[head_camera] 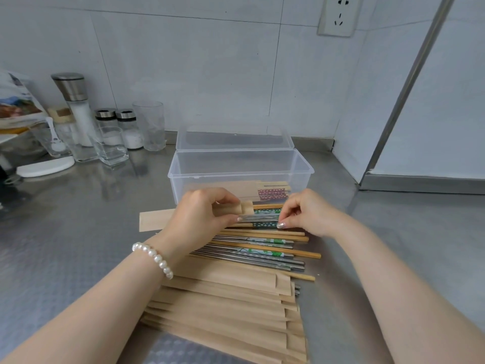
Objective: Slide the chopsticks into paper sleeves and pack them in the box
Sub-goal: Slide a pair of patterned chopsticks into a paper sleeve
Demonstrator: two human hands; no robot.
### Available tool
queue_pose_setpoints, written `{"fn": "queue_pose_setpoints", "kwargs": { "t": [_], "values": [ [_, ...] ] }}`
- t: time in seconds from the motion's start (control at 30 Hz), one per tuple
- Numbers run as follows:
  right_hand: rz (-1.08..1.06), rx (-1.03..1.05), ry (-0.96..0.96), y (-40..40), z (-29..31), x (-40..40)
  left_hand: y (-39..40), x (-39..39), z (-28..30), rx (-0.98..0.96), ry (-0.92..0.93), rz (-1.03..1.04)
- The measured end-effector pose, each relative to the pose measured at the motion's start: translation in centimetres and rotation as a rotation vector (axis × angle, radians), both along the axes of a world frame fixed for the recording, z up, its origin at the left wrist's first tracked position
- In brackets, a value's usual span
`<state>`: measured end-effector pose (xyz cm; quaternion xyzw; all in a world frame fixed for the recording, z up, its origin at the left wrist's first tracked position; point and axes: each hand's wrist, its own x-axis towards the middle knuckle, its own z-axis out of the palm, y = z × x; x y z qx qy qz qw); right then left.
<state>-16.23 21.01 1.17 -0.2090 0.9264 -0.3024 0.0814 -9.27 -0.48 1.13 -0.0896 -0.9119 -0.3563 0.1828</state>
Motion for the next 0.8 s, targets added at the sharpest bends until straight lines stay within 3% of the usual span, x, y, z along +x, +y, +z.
{"fn": "queue_pose_setpoints", "kwargs": {
  "t": [0.17, 0.3, 0.53, 0.63, 0.8],
  "values": [
    [-0.043, -0.117, 0.049, 1.0, 0.7, -0.3, -0.2, -0.1, 0.0, 0.009, 0.007, 0.006],
    [-0.119, -0.331, 0.091, 2.6, 1.7, -0.7, -0.2, -0.3, 0.0, 0.01, 0.019, 0.04],
    [-0.192, -1.265, -0.142, 4.3, 3.0, -0.9, -0.3, -0.2, 0.2, 0.007, 0.015, 0.033],
    [-0.323, -1.536, -0.187, 4.5, 3.0, -1.4, -0.3, -0.2, 0.1, 0.01, 0.02, 0.032],
    [-0.497, -1.554, -0.054, 5.2, 2.5, -1.9, -0.3, -0.3, 0.1, 0.017, 0.015, 0.03]
  ]
}}
